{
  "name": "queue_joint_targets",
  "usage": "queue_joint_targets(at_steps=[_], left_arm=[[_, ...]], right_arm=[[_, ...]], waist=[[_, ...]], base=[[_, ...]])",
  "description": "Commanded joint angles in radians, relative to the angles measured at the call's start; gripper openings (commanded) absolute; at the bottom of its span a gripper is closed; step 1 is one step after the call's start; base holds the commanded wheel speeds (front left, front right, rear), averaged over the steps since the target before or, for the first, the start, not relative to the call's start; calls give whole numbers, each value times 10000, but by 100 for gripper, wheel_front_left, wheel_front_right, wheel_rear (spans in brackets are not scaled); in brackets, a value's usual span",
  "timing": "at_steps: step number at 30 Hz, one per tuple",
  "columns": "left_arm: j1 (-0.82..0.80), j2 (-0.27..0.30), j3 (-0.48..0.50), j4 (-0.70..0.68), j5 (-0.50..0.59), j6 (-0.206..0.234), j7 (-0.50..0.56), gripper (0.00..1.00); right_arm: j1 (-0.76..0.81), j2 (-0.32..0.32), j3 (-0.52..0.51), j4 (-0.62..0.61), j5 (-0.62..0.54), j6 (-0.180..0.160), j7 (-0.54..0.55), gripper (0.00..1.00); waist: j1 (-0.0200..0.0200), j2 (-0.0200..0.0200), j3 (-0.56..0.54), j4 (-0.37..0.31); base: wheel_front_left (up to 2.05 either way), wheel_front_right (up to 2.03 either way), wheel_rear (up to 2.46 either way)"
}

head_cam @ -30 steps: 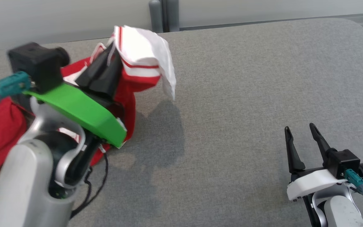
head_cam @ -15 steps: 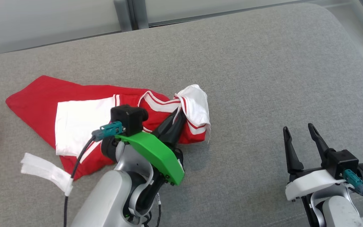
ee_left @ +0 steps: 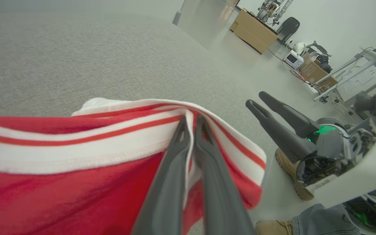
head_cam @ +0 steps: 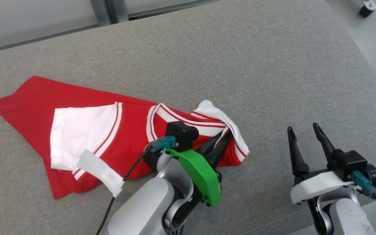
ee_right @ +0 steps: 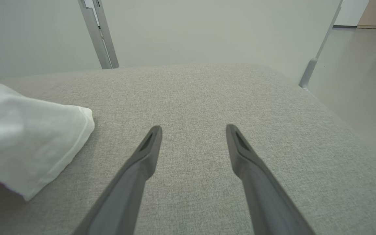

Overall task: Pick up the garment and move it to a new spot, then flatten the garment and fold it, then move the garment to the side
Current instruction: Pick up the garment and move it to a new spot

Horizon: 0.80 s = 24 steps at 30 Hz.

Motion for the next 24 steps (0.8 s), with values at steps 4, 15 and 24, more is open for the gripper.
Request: queue_joint_targets(at_steps=[4,15,24], left_arm=[[-596,-25,-1037,-238,-533,-1,-424,0],[-1322,-9,-2339,354,-1368,549,-1258,0],[-1440,136,-2284,2027,-1081,739,-1769,12]], right_arm=[[-116,-1,69,36,168,-14,-29,100],[-166,-1,182,34,274,-14,-29,100],[74,-1,168,139,320,-14,-29,100]], waist=[[0,-1,88,-379],[0,-1,205,-860],[0,-1,135,-737]], base=[[0,0,0],[0,0,0],[0,0,0]])
